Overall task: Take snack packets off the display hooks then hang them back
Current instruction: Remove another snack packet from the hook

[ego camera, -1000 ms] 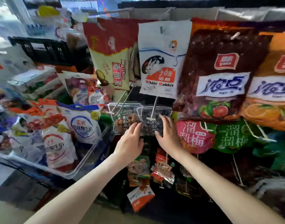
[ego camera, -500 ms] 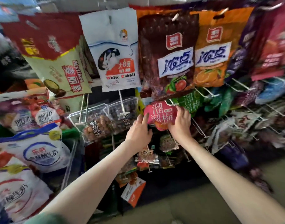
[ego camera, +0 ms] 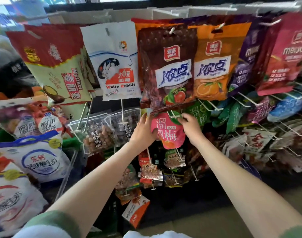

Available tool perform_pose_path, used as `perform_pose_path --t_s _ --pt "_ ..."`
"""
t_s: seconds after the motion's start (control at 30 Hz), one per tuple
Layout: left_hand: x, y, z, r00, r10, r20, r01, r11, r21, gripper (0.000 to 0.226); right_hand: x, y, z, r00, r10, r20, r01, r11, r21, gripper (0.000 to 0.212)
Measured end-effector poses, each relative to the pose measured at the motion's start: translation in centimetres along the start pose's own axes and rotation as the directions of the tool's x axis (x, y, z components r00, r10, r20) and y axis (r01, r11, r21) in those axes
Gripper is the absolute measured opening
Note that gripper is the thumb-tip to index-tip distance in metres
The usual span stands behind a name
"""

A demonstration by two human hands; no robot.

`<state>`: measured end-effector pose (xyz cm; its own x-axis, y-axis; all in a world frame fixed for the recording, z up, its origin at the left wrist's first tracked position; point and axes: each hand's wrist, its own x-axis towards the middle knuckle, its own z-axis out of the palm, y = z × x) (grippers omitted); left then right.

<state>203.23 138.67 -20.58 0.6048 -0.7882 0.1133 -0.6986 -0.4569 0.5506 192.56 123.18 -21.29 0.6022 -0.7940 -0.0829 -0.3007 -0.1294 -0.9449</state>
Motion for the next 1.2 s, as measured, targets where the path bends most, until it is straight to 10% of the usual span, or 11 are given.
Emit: perform_pose_path --t_s 0.53,0.8,1.2 --pt "-3.2 2.6 0.9 0.986 -0.168 0.003 0.154 0.899 -0.409 0.018 -4.7 1.2 -3.6 0.936 -0.037 0.351 0.037 0.999 0.007 0.013" --pt "-5.5 0.5 -0.4 0.956 -0.273 -0.111 0.221 0.912 -0.345 0.020 -1.8 0.4 -3.1 0.984 -0.024 0.175 0.070 0.964 -0.258 0.079" --pt "-6.6 -0.4 -2.7 0.904 -0.381 -0.195 0.279 0.870 -0.406 0.015 2.3 -1.3 -0.7 0.995 0.067 0.073 -0.066 0.998 -0.020 0.076"
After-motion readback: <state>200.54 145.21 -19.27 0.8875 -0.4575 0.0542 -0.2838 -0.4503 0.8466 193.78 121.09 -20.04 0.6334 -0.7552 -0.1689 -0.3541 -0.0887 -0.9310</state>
